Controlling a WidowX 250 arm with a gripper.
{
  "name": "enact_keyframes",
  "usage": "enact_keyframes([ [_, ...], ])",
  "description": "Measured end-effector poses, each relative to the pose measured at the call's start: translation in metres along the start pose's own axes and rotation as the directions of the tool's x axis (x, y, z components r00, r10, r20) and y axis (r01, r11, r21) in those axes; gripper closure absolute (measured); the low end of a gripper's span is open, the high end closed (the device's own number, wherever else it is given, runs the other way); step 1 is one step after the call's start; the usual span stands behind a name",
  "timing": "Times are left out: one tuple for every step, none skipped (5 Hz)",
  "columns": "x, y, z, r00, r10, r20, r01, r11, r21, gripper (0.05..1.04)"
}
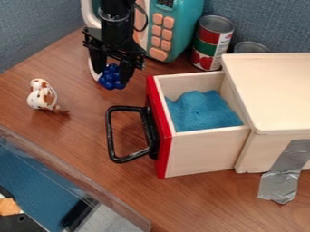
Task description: Take the blue object out of drawer and put between the white objects on the table
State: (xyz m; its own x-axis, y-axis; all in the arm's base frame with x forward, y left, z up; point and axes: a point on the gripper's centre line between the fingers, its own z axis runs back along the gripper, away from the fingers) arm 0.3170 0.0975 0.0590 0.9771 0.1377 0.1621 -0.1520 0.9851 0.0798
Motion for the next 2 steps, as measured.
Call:
enact_keyframes([
  [-0.0029,0.0006,-0.0037,1.0,0.001,-0.02,-0.001,1.0,0.005,0.355],
  [-0.0039,0.0002,-0.0032,1.0,0.006,-0.029,-0.005,1.0,0.014,0.289],
])
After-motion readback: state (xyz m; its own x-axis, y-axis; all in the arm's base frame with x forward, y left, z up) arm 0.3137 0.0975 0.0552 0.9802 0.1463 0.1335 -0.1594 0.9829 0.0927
